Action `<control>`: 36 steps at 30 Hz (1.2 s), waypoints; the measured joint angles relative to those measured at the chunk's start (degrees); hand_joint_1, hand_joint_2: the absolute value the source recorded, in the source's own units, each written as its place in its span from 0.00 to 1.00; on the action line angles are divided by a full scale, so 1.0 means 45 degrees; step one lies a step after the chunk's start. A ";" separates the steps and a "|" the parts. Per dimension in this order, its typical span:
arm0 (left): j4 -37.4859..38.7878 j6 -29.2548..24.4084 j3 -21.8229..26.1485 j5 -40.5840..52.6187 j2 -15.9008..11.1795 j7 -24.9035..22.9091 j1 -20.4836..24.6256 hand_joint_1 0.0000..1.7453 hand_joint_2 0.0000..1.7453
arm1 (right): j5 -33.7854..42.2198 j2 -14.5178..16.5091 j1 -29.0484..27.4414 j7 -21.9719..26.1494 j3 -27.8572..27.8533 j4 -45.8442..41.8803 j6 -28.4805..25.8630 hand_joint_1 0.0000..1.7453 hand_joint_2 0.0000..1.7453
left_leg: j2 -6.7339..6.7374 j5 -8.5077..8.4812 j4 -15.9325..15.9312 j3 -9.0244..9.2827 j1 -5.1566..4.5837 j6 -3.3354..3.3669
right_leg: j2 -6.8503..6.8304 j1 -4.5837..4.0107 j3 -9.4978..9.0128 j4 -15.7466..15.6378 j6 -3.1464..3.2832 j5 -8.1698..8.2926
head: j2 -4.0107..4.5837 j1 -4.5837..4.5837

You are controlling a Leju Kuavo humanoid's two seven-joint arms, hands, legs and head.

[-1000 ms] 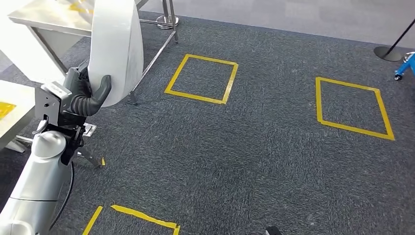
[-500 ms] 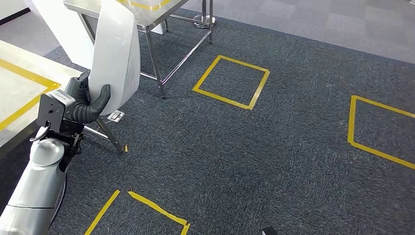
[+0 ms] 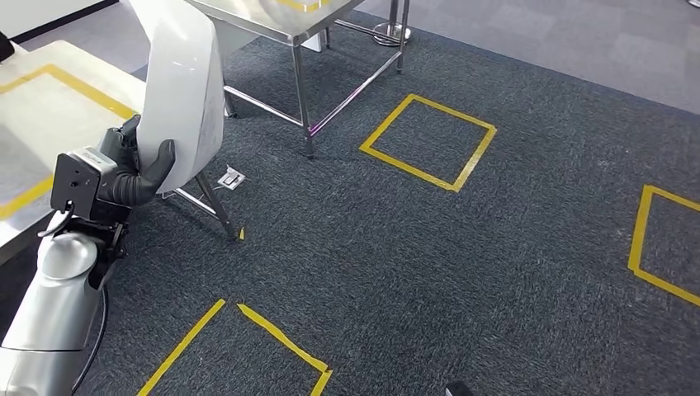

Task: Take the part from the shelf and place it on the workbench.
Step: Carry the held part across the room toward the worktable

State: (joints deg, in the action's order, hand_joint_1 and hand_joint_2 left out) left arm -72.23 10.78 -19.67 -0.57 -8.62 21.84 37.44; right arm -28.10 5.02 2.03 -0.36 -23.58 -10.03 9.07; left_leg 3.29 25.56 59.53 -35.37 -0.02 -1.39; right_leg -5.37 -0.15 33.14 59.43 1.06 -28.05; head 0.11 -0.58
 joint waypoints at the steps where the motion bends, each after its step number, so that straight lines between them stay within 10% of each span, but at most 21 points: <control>1: 0.0032 0.0000 0.0000 0.0011 0.0005 -0.0013 0.0036 1.00 1.00 | 0.0015 -0.0004 0.0010 -0.0017 0.0000 0.0000 -0.0002 0.00 0.00 | -0.0099 0.0001 -0.0024 0.0003 -0.0028 0.0117 | -0.0118 -0.0035 -0.0009 0.0000 -0.0049 -0.0013 | 0.0000 0.0016; 4: 0.0174 0.0000 -0.0005 0.0061 0.0045 -0.0045 0.0191 1.00 1.00 | 0.0085 -0.0007 0.0050 -0.0017 -0.0002 0.0000 -0.0032 0.00 0.00 | -0.0488 -0.0083 -0.0058 -0.0032 0.0045 0.0351 | 0.0148 0.0012 0.0074 0.0288 -0.0256 -0.0272 | 0.0000 0.0047; 6: 0.0290 0.0000 -0.0019 0.0108 0.0157 -0.0051 0.0364 1.00 1.00 | 0.0123 -0.0007 0.0057 -0.0002 -0.0007 0.0000 -0.0050 0.00 0.00 | -0.0711 -0.0119 -0.0075 -0.0047 0.0103 0.0462 | 0.0847 0.0075 0.0644 0.1545 -0.0392 -0.0954 | 0.0000 0.0085; 9: 0.0473 0.0002 -0.0084 0.0141 0.0334 -0.0054 0.0462 1.00 1.00 | 0.0151 -0.0004 0.0013 -0.0006 -0.0016 0.0000 -0.0053 0.00 0.00 | -0.1132 -0.0137 -0.0066 -0.0068 0.0105 0.0518 | 0.1128 0.0093 0.1702 0.3610 -0.0429 -0.1630 | 0.0000 0.0114; 13: 0.0614 0.0004 -0.0135 0.0149 0.0410 -0.0052 0.0574 1.00 1.00 | 0.0153 -0.0006 0.0006 -0.0005 -0.0024 0.0000 -0.0066 0.00 0.00 | -0.1686 -0.0176 -0.0027 -0.0093 0.0102 0.0424 | 0.1704 0.0135 0.0650 0.1133 -0.0271 -0.0167 | 0.0000 0.0124; 17: 0.0705 0.0005 -0.0151 0.0152 0.0461 -0.0052 0.0659 1.00 1.00 | 0.0153 0.0000 0.0008 -0.0008 -0.0028 0.0000 -0.0072 0.00 0.00 | -0.2205 -0.0322 -0.0106 -0.0211 0.0124 0.0100 | 0.1923 0.0129 0.0149 0.0009 -0.0163 0.0137 | 0.0000 0.0121; 20: 0.0741 0.0005 -0.0160 0.0160 0.0455 -0.0051 0.0704 1.00 1.00 | 0.0158 0.0036 0.0037 0.0000 -0.0030 0.0000 -0.0074 0.00 0.00 | -0.1770 0.0047 0.0410 -0.0519 0.0070 -0.0088 | 0.1474 0.0213 0.0047 -0.0186 0.0082 0.0278 | 0.0000 0.0070; 23: 0.0812 0.0004 -0.0178 0.0165 0.0460 -0.0050 0.0746 1.00 1.00 | 0.0163 0.0035 -0.0006 0.0000 -0.0034 0.0000 -0.0077 0.00 0.00 | -0.0951 0.1203 0.2734 -0.1542 0.0084 -0.0202 | 0.1038 0.0186 0.0039 -0.0217 0.0185 0.0279 | 0.0000 0.0010; 25: 0.0872 0.0005 -0.0185 0.0165 0.0463 -0.0054 0.0713 1.00 1.00 | 0.0163 0.0038 -0.0016 0.0000 -0.0034 0.0000 -0.0076 0.00 0.00 | -0.0839 0.1250 0.3325 -0.1758 0.0108 -0.0243 | 0.0738 0.0175 0.0037 -0.0206 0.0188 0.0256 | 0.0000 0.0010; 28: 0.0902 0.0005 -0.0185 0.0165 0.0464 -0.0052 0.0769 1.00 1.00 | 0.0163 0.0045 0.0008 0.0001 -0.0035 0.0000 -0.0077 0.00 0.00 | -0.0323 0.0239 0.1201 -0.0576 0.0070 -0.0201 | 0.0352 0.0140 0.0012 -0.0130 0.0089 0.0168 | 0.0000 0.0003; 31: 0.0913 0.0007 -0.0188 0.0165 0.0482 -0.0038 0.0834 1.00 1.00 | 0.0165 0.0046 0.0011 0.0000 -0.0051 0.0000 -0.0077 0.00 0.00 | 0.0120 0.0041 -0.0031 0.0040 -0.0047 0.0099 | 0.0010 0.0005 0.0007 -0.0034 -0.0079 0.0060 | 0.0000 0.0035; 33: 0.0941 0.0017 -0.0189 0.0165 0.0489 -0.0027 0.0838 1.00 1.00 | 0.0168 0.0046 0.0021 0.0001 -0.0080 0.0000 -0.0079 0.00 0.00 | -0.0171 -0.0008 -0.0055 0.0005 -0.0020 0.0286 | -0.0158 -0.0004 -0.0021 -0.0025 -0.0187 0.0005 | 0.0000 0.0061; 36: 0.0980 0.0024 -0.0191 0.0165 0.0573 -0.0017 0.0915 1.00 1.00 | 0.0132 0.0047 0.0026 0.0017 -0.0106 0.0000 -0.0092 0.00 0.00 | -0.0548 -0.0086 -0.0101 -0.0001 0.0088 0.0488 | 0.0611 0.0086 0.0428 0.1050 -0.0416 -0.0680 | 0.0000 0.0100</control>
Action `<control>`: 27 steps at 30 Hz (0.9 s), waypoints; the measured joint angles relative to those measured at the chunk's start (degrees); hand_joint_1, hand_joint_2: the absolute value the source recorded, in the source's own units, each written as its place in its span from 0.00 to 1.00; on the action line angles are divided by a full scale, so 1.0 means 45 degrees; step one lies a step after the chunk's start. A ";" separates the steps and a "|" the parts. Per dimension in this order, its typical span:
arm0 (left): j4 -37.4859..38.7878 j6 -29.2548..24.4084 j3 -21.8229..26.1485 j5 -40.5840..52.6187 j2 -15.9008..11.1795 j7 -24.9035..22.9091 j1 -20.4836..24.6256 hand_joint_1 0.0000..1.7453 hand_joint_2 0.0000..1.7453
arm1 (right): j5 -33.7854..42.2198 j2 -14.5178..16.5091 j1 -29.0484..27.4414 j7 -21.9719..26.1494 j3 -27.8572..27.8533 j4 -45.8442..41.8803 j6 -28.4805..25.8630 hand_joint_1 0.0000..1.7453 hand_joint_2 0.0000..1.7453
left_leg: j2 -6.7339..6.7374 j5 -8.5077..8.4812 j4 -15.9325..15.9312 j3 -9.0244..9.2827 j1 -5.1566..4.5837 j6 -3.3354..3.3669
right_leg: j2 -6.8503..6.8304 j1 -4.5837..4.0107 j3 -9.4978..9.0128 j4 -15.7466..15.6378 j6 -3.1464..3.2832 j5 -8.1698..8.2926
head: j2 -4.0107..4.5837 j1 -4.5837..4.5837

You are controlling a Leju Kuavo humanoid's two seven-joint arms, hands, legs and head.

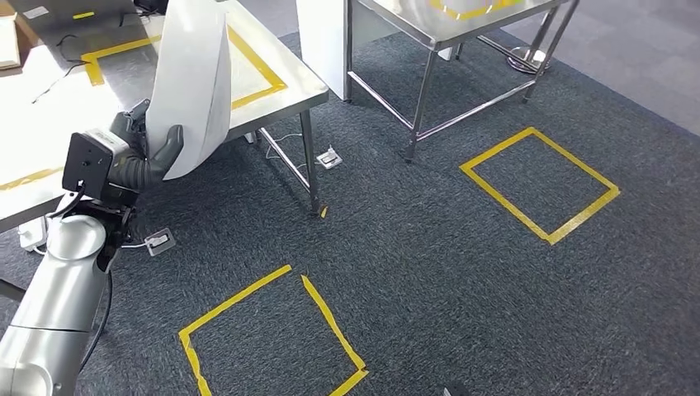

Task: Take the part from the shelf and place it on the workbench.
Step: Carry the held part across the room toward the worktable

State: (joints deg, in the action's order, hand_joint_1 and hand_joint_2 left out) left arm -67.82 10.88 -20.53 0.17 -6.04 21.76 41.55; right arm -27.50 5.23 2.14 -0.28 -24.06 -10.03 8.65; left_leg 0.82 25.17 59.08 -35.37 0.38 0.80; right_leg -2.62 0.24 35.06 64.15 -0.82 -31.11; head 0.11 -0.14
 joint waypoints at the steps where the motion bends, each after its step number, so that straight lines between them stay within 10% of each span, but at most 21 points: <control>1: 0.0012 -0.0001 -0.0004 0.0000 0.0044 0.0002 0.0012 1.00 1.00 | -0.0038 0.0000 -0.0014 0.0006 -0.0001 0.0000 0.0001 0.00 0.00 | -0.0137 -0.0010 0.0003 -0.0015 0.0011 0.0038 | 0.0302 0.0026 0.0377 0.0816 -0.0049 -0.0387 | 0.0000 0.0021; 4: 0.0027 -0.0018 -0.0013 0.0004 0.0097 0.0001 -0.0100 1.00 1.00 | -0.0166 -0.0002 -0.0051 0.0001 -0.0001 0.0000 0.0015 0.00 0.00 | -0.0573 -0.0022 0.0026 -0.0035 0.0015 0.0066 | 0.0503 0.0055 0.1258 0.2437 -0.0080 -0.0783 | 0.0000 0.0050; 8: -0.0098 -0.0044 -0.0013 0.0085 0.0078 0.0006 -0.0252 1.00 1.00 | -0.0199 -0.0002 -0.0051 -0.0004 -0.0001 0.0000 -0.0006 0.00 0.00 | -0.1139 -0.0027 0.0108 -0.0070 0.0035 -0.0069 | 0.1114 0.0142 0.0111 -0.0262 0.0024 0.0704 | 0.0000 0.0052; 12: -0.0315 -0.0079 -0.0010 0.0217 0.0045 -0.0002 -0.0380 1.00 1.00 | -0.0187 0.0005 -0.0041 0.0010 -0.0002 0.0000 -0.0018 0.00 0.00 | -0.1641 -0.0157 0.0031 -0.0200 0.0079 -0.0444 | 0.1167 0.0127 -0.0253 -0.1002 0.0195 0.0846 | 0.0000 0.0052; 19: -0.0453 -0.0138 -0.0004 0.0265 -0.0037 -0.0033 -0.0515 1.00 1.00 | -0.0185 0.0022 -0.0082 0.0057 -0.0006 0.0000 -0.0033 0.00 0.00 | -0.0331 0.1430 0.3362 -0.1684 0.0046 -0.0740 | 0.0224 0.0119 -0.0320 -0.1144 0.0560 0.0927 | 0.0000 -0.0077; 24: -0.0602 -0.0194 0.0013 0.0325 -0.0088 -0.0131 -0.0552 1.00 1.00 | -0.0273 0.0021 -0.0049 0.0139 -0.0006 0.0000 -0.0030 0.00 0.00 | 0.0377 0.0189 0.0384 -0.0031 -0.0045 -0.0557 | -0.0384 0.0037 -0.0350 -0.1031 0.0403 0.0805 | 0.0000 -0.0067; 27: -0.0698 -0.0237 0.0045 0.0412 -0.0186 -0.0176 -0.0611 1.00 1.00 | -0.0310 0.0017 -0.0035 0.0134 -0.0006 0.0000 -0.0017 0.00 0.00 | 0.0228 0.0141 0.0083 0.0061 -0.0099 -0.0286 | -0.0669 -0.0036 -0.0379 -0.1045 0.0229 0.0790 | 0.0000 -0.0035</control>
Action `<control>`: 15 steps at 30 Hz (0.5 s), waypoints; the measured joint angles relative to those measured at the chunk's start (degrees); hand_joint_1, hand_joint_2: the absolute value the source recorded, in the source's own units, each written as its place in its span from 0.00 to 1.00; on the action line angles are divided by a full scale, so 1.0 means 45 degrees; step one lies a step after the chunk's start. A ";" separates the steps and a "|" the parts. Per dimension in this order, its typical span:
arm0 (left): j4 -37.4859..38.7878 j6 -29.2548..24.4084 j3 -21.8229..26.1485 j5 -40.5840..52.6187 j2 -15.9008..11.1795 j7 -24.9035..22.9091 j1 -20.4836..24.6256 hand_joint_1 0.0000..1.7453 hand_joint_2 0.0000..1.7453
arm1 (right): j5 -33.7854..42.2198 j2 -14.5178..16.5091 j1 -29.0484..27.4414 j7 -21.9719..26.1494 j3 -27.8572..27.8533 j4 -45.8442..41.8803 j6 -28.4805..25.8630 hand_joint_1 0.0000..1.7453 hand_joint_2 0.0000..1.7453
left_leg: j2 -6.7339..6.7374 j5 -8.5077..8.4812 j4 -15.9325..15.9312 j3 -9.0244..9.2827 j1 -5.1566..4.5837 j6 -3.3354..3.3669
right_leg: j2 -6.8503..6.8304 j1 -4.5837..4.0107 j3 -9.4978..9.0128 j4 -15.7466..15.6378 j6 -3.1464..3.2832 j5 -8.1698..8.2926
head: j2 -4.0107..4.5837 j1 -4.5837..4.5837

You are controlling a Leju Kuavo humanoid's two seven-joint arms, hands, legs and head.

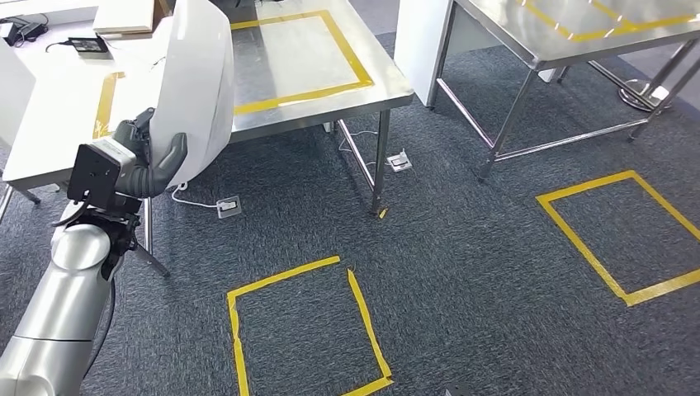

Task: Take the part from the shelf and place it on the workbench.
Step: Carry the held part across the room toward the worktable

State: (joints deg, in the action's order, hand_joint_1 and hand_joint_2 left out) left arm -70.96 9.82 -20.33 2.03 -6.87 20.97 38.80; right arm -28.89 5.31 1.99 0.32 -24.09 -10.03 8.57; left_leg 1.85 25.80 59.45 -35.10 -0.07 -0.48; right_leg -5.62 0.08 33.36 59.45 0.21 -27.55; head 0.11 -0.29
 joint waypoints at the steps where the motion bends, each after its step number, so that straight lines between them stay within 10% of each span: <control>1: -0.0036 -0.0006 0.0018 0.0019 -0.0043 -0.0010 -0.0018 1.00 1.00 | -0.0007 -0.0006 0.0012 -0.0005 0.0000 0.0000 0.0005 0.00 0.00 | -0.0109 -0.0036 -0.0023 -0.0011 0.0023 0.0070 | 0.0047 0.0015 0.0007 0.0040 -0.0075 -0.0051 | 0.0000 0.0001; 7: -0.0143 -0.0093 0.0056 0.0085 -0.0080 -0.0139 -0.0161 1.00 1.00 | -0.0001 -0.0019 -0.0023 -0.0024 -0.0002 0.0000 0.0033 0.00 0.00 | -0.0796 -0.0151 -0.0063 -0.0076 0.0135 0.0304 | 0.1148 0.0118 0.1572 0.3401 -0.0344 -0.1602 | 0.0000 0.0073; 12: -0.0225 -0.0214 0.0066 0.0108 -0.0062 -0.0204 -0.0278 1.00 1.00 | 0.0236 -0.0028 0.0025 -0.0259 -0.0149 0.0000 0.0044 0.00 0.00 | -0.1221 -0.0144 0.0040 -0.0116 0.0125 0.0151 | 0.1352 0.0133 0.0305 0.0535 -0.0215 -0.0048 | 0.0000 0.0077; 15: -0.0267 -0.0272 0.0073 0.0136 -0.0063 -0.0233 -0.0283 1.00 1.00 | 0.0396 -0.0016 0.0043 -0.0487 -0.0308 0.0000 0.0030 0.00 0.00 | -0.1306 -0.0162 0.0041 -0.0173 0.0079 0.0079 | 0.1433 0.0128 0.0120 0.0047 -0.0128 0.0029 | 0.0000 0.0071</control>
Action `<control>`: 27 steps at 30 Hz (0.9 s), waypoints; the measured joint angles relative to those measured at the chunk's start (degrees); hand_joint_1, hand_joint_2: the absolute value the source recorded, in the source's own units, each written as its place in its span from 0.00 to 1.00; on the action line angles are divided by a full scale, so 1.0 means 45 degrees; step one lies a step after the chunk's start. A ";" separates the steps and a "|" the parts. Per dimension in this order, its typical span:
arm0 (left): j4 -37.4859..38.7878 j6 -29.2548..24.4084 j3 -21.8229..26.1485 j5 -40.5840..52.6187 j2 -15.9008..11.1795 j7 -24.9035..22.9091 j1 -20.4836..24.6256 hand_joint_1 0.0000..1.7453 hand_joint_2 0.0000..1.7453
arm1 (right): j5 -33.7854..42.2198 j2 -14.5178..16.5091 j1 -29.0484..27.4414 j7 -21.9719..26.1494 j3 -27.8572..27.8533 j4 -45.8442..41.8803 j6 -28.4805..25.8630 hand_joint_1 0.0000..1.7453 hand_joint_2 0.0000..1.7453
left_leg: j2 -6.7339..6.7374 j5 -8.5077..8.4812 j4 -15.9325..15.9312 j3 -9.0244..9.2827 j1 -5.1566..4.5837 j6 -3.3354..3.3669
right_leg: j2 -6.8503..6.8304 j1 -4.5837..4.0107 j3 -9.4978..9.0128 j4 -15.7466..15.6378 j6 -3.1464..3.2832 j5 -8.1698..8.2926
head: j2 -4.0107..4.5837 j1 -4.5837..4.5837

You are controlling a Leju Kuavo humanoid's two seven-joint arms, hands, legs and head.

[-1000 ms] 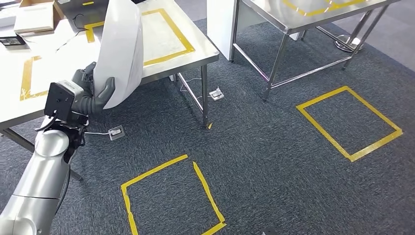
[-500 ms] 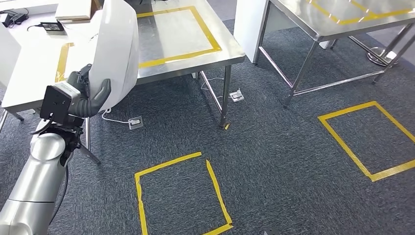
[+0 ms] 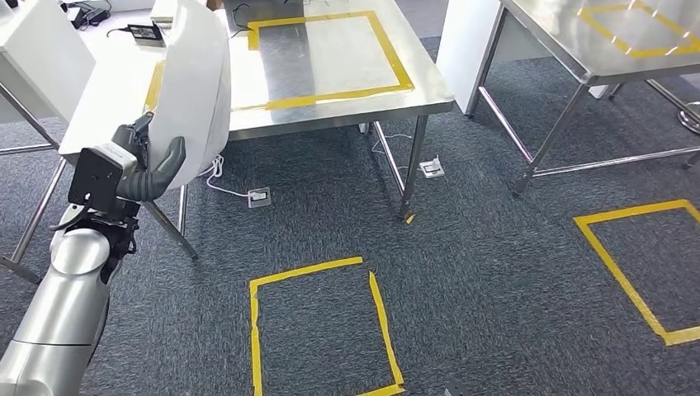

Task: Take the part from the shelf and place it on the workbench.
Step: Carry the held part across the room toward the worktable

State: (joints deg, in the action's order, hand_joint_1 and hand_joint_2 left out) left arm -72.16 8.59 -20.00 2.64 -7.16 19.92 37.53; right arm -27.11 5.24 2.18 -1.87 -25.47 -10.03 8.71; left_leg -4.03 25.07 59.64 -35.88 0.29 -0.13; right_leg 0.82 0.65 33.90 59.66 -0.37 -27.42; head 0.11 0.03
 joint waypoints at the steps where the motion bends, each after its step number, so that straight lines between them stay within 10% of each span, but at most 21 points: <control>1: -0.0006 -0.0011 0.0000 0.0005 0.0001 -0.0005 -0.0002 1.00 1.00 | 0.0024 0.0006 -0.0002 -0.0056 -0.0047 0.0000 -0.0007 0.00 0.00 | 0.0012 -0.0009 -0.0024 0.0010 -0.0001 0.0020 | 0.0005 -0.0004 -0.0003 -0.0013 0.0014 0.0020 | 0.0000 0.0001; 15: -0.0040 -0.0059 0.0015 0.0007 -0.0008 -0.0006 0.0006 1.00 1.00 | 0.0046 0.0012 -0.0017 -0.0131 -0.0248 0.0000 -0.0027 0.00 0.00 | 0.0078 -0.0130 -0.0229 0.0094 0.0017 -0.0233 | 0.0046 -0.0019 0.0032 -0.0025 0.0176 0.0075 | 0.0000 0.0004; 20: -0.0180 -0.0069 0.0035 0.0007 -0.0053 0.0001 0.0052 1.00 1.00 | 0.0045 0.0021 0.0013 -0.0143 -0.0266 0.0000 0.0018 0.00 0.00 | 0.0158 -0.0333 -0.1011 0.0580 0.0135 0.0104 | 0.0001 -0.0039 0.0043 0.0120 -0.0083 -0.0116 | 0.0000 0.0045; 24: -0.0182 -0.0095 0.0042 0.0010 -0.0084 -0.0006 -0.0017 1.00 1.00 | 0.0022 0.0010 -0.0014 -0.0139 -0.0287 0.0000 -0.0083 0.00 0.00 | 0.0227 -0.0343 -0.1111 0.0713 0.0293 0.0018 | -0.0034 0.0197 0.1462 0.2719 -0.0421 -0.1160 | 0.0000 0.0102; 27: -0.0188 -0.0099 0.0041 0.0011 -0.0089 -0.0006 -0.0125 1.00 1.00 | -0.0016 -0.0010 -0.0031 -0.0114 -0.0305 0.0000 -0.0114 0.00 0.00 | 0.0216 -0.0034 -0.0701 0.0662 0.0550 -0.0317 | -0.0066 0.0475 0.0926 0.1445 -0.0782 -0.0242 | 0.0000 0.0107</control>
State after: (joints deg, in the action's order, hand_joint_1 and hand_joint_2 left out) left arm -73.01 8.15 -19.81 2.69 -7.56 19.89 36.97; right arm -27.18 5.20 2.04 -2.38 -26.85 -10.03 8.20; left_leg -3.06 24.92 56.48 -32.90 2.76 -1.55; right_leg 0.53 2.79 38.07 66.16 -3.88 -28.51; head 0.11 0.51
